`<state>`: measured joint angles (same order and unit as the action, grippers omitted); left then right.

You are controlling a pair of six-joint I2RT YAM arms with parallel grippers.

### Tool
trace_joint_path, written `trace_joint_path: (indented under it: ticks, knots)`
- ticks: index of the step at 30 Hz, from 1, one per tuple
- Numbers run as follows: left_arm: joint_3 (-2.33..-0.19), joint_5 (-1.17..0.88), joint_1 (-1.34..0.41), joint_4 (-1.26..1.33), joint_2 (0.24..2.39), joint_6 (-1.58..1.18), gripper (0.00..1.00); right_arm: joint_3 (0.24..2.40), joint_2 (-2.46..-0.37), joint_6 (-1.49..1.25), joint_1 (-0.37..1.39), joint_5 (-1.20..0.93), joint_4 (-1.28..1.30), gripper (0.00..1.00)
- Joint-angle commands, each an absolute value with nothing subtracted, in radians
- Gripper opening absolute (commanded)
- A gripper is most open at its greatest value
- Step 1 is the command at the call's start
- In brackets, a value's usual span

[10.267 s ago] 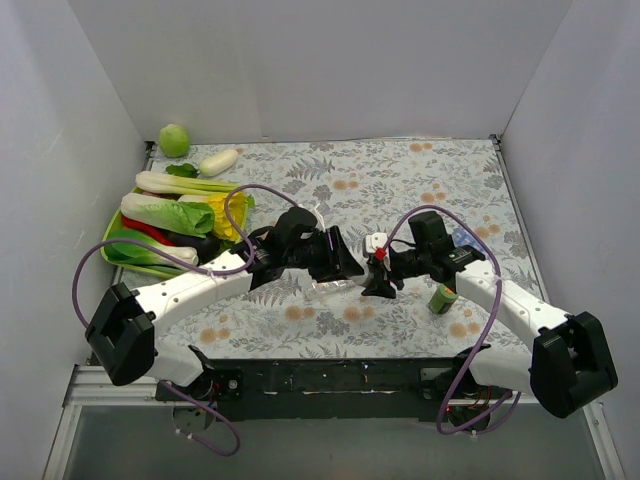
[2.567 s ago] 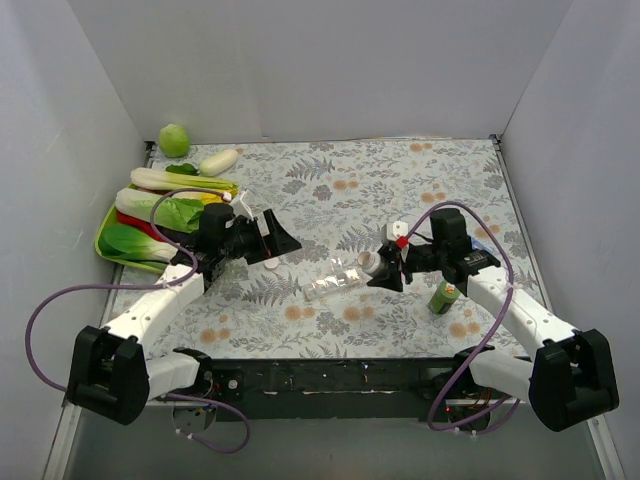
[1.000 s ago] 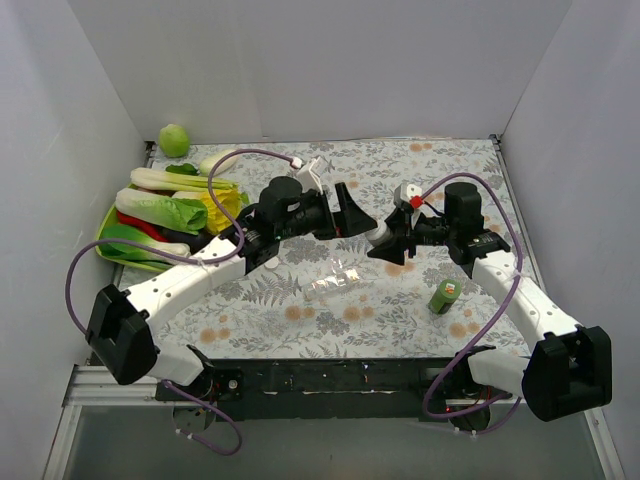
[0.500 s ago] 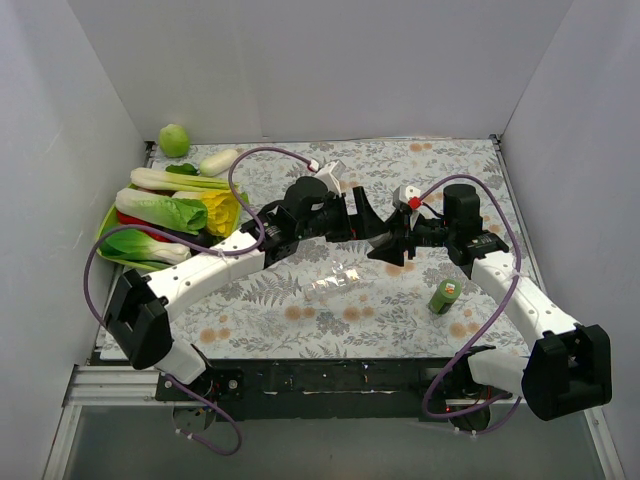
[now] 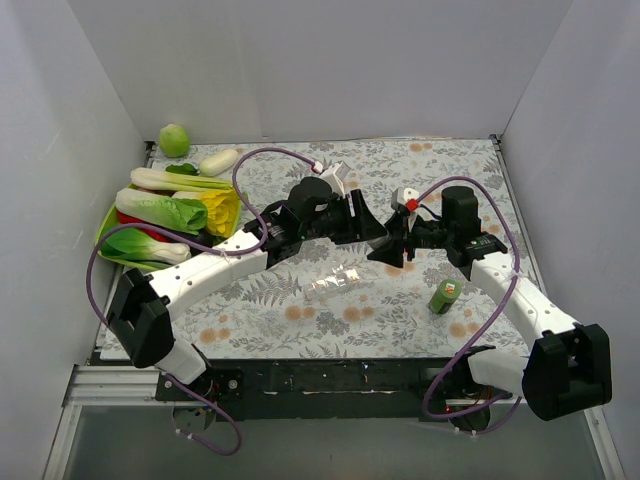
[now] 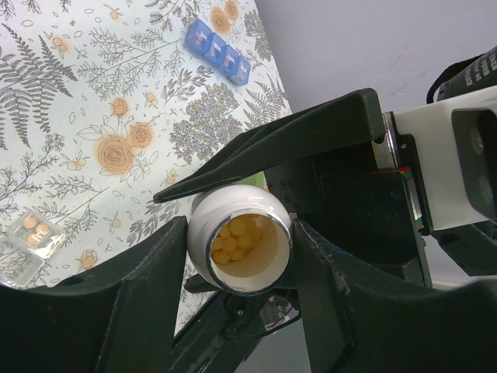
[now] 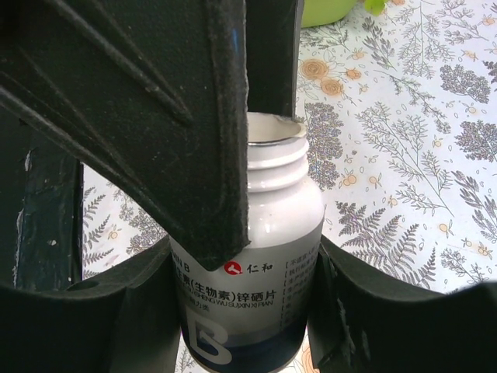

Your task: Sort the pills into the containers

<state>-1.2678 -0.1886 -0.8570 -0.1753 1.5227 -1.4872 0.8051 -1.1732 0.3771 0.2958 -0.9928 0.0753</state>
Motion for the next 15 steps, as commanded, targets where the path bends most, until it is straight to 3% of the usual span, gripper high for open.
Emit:
trace_joint_path:
  ticks: [1,6,15]
  knots:
    - [-1.256,-0.201,-0.857,-0.198,1.497,-1.5,0.47,0.813,-1.157,0.387,0.295,-0.991,0.037,0.08]
    - [-1.203,-0.187,-0.853,-0.169,1.451,-1.546,0.36,0.811,-1.157,0.377,0.293,-0.994,0.029,0.08]
    - [-1.089,-0.222,-0.822,-0.069,1.37,-1.643,0.3,0.804,-1.151,0.351,0.291,-1.032,0.009,0.11]
